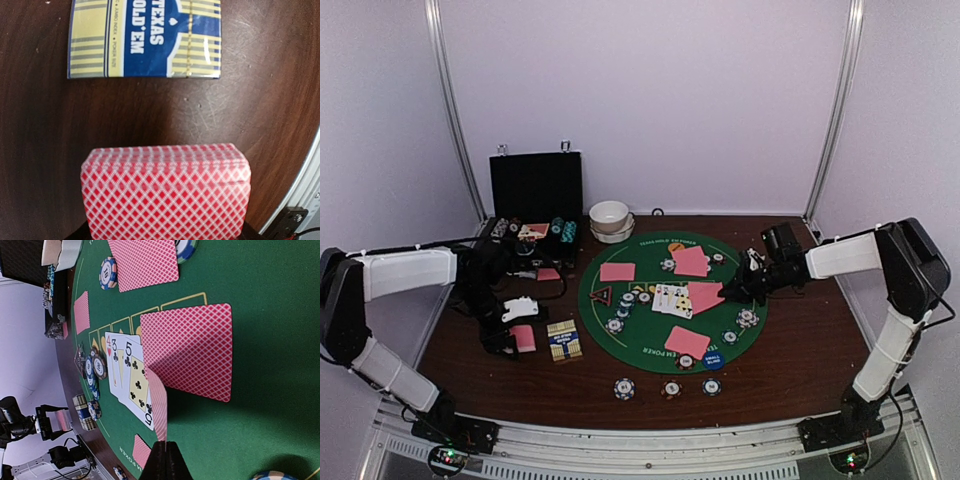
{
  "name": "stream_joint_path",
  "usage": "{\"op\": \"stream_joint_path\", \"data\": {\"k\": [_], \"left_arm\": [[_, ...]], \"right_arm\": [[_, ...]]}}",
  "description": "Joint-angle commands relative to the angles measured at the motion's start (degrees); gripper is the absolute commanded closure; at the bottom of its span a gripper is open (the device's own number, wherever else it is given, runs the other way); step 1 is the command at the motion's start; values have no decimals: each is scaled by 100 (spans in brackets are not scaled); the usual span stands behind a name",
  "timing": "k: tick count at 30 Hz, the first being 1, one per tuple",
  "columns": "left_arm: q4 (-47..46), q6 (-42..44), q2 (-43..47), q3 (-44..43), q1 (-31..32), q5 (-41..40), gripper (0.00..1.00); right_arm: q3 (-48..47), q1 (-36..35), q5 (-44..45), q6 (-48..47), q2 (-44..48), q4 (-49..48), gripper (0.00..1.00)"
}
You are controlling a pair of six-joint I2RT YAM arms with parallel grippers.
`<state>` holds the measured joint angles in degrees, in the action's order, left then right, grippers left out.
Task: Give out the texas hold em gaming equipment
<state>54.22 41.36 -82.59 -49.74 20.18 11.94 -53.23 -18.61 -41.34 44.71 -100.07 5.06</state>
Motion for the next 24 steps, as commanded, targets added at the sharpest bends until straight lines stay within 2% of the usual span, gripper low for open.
{"op": "stream_joint_path", "data": {"k": [1,4,7,10,12,15,18,19,20,23,24], "left_arm": [[-582,179,-229,119,-32,-81,100],[-821,164,-397,144,-32,-125,100],[-1010,150,-556,151,-32,-113,100],[-1094,88,-753,114,-24,-81,100],[-1159,66,-824,126,-8,-55,100],[-1196,64,-884,179,64,-35,91],[-1290,42,-899,278,140,-42,77],[-1317,27,-904,300,151,-43,67],[-1331,17,-907,311,159,-45,52],[-1327,-1,-918,298,170,-103,37],[-1322,-20,-906,275,170,-131,24]], "right_arm": [[-75,28,289,-320,-38,244,100],[-65,27,413,-456,-46,467,98],[-63,26,478,-539,-35,567,89],[-88,25,549,-575,44,669,75],[-126,24,613,-619,129,768,69],[-205,24,693,-666,253,933,63],[-275,24,720,-665,380,1048,58],[-302,24,727,-672,420,1075,57],[-333,22,729,-674,466,1122,56],[-454,15,765,-697,600,1274,54],[-498,15,778,-714,655,1357,53]]}}
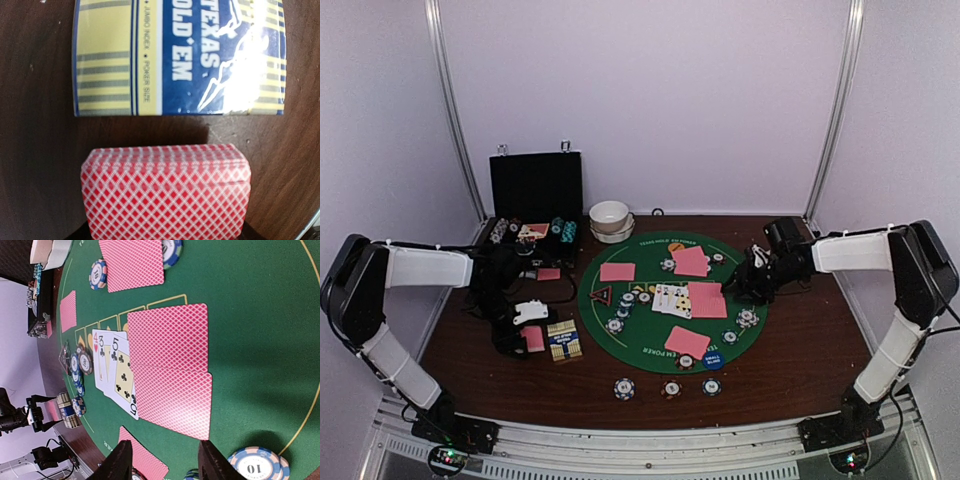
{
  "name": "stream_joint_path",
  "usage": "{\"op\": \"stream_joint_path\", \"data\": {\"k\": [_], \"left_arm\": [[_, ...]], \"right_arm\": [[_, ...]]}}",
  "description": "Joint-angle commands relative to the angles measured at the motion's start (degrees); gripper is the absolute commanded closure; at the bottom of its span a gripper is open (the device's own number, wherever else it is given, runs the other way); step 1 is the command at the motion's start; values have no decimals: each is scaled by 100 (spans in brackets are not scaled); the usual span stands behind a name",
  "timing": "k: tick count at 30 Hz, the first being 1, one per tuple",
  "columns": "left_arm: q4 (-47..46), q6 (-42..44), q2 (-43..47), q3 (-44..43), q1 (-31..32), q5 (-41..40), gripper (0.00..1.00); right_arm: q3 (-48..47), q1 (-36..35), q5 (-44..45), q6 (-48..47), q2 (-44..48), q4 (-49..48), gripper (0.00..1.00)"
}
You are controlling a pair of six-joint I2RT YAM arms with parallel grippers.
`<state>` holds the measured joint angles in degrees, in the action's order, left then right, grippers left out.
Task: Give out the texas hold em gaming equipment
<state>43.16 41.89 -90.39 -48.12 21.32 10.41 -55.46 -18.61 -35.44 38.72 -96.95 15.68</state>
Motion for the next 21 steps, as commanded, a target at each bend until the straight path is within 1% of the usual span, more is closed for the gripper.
{"op": "stream_joint_path", "data": {"k": [1,2,3,9,13,17,19,20,21], "left_arm": [[-215,-80,-123,101,56,-12,19],[-190,-88,-108,82,56,-42,5],[-148,-84,-84,60,56,-53,3],[384,-215,170,-321,56,58,3],[811,-359,398,-827,56,79,2],[1034,-606,580,-1392,6,-148,2],[1070,-746,643,-1661,-98,-163,2],[1045,-834,655,-1786,-153,-175,2],[1016,-926,662,-1894,-220,-192,2]], "right_arm": [[-319,15,205,-131,384,360,52],[-360,15,226,-151,432,424,51],[-405,15,244,-180,476,489,50],[-595,15,552,-379,863,866,43],[-711,17,909,-607,1148,1138,38],[-773,24,1599,-919,1526,1422,18],[-761,25,2059,-1068,1779,1507,5],[-764,30,2337,-1163,1904,1563,1],[-757,36,2675,-1237,2038,1627,1]]}}
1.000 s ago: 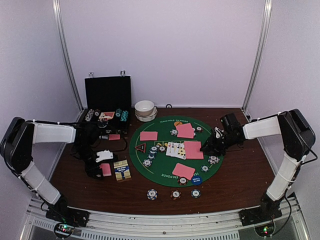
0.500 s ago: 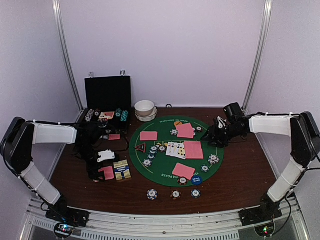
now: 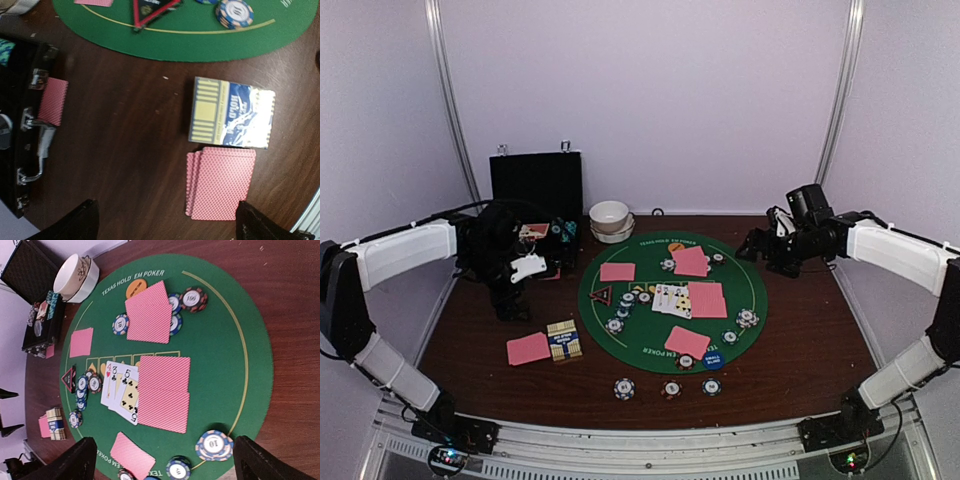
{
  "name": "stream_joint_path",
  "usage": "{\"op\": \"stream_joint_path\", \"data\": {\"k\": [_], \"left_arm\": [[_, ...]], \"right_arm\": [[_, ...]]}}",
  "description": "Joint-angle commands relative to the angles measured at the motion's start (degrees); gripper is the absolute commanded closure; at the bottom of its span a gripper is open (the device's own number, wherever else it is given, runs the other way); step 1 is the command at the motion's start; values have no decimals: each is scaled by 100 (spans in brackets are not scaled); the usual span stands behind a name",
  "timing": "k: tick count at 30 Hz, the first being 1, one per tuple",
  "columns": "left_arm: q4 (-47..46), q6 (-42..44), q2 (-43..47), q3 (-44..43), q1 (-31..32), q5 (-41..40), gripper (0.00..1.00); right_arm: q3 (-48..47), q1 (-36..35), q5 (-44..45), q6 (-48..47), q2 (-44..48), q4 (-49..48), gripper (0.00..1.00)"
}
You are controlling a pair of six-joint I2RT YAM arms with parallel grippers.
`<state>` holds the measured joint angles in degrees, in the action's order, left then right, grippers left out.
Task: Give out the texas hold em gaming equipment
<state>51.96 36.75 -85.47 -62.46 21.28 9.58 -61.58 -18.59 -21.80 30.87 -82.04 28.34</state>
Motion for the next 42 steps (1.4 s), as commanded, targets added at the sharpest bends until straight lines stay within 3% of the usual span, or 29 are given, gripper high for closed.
{"op": "stream_joint_path", "data": {"k": [1,4,7,12,15,20,24,29,31,35,38,41,42], "left_arm": [[62,-520,173,-544,-294,-135,2],[-595,-908,242,-476,-622,-150,3],[-1848,-1334,469,113,-1019,-166,2],[-4101,-2033,701,1343,-1712,97,2],[-5226,-2324,626,2002,-2014,280,2],[-6454,-2685,312,2681,-2234,327,2],[-7142,-2764,264,3009,-2246,223,2],[-7566,-2962,209,3240,-2251,294,3],[-8146,-3115,147,3474,-2244,489,2],[-8198,-3268,132,3476,-2242,356,2],[-8172,-3325,100,3437,-2242,205,2],[-8286,-3496,-198,3286,-2242,255,2],[-8486,-3476,-376,3263,-2231,326,2]], "right_arm": [[-146,45,1672,-511,666,443,1],[-44,126,2811,-674,1015,563,1],[289,200,4098,-803,1353,341,0],[2029,231,5946,-1774,2051,-1864,1],[2929,372,6500,-2201,2156,-3106,0],[3539,872,6446,-2145,2036,-3948,0],[4109,1055,6149,-2369,1831,-5446,1],[4319,1107,5534,-2643,828,-7202,1],[4231,1110,5400,-2903,355,-7799,1],[4064,1120,5014,-3195,-338,-8310,1],[4081,1121,4246,-3404,-438,-8288,1],[4377,1115,4244,-3554,-908,-9460,0],[4324,1112,4240,-3493,-777,-9124,1]]}}
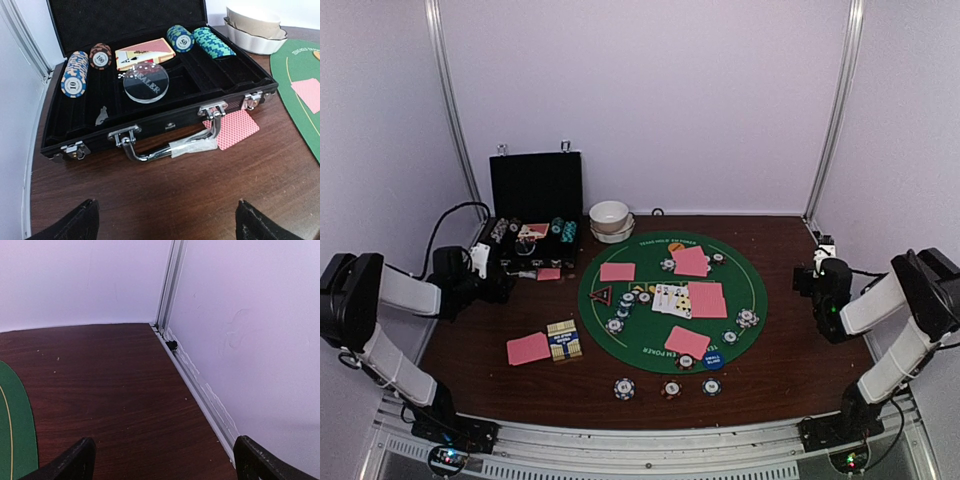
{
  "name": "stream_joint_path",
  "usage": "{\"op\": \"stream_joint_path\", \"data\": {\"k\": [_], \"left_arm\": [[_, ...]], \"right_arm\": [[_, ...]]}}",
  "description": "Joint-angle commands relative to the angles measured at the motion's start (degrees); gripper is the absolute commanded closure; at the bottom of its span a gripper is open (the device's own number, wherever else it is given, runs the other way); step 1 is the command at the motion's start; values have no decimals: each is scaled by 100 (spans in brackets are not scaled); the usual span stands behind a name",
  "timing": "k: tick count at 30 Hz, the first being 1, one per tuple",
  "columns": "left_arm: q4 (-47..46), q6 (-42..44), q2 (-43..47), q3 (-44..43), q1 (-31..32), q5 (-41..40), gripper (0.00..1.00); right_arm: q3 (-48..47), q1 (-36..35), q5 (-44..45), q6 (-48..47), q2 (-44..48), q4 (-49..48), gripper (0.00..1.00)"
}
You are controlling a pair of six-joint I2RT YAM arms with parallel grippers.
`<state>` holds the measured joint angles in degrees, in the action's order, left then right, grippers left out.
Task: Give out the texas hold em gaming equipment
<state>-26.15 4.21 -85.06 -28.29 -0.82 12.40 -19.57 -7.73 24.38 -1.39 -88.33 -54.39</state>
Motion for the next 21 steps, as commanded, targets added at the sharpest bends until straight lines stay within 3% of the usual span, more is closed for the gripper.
{"op": "stream_joint_path", "data": {"k": [1,4,8,12,21], "left_arm": [[-569,-235,-457,-242,-22,42,3],[-726,-321,-385,-104,-24,-133,2],[-3212,-393,-553,1157,-24,-250,3],[-2472,-346,-470,841,-19,-216,2],[-2539,-360,-483,845,-15,-227,2]], "right_arm": [[49,26,-391,-217,-71,-572,1],[-86,42,-360,-238,-196,-554,0],[-137,128,-438,-140,-173,-377,1],[-128,135,-458,-137,-154,-397,1],[-78,131,-469,-192,-162,-511,0]]}}
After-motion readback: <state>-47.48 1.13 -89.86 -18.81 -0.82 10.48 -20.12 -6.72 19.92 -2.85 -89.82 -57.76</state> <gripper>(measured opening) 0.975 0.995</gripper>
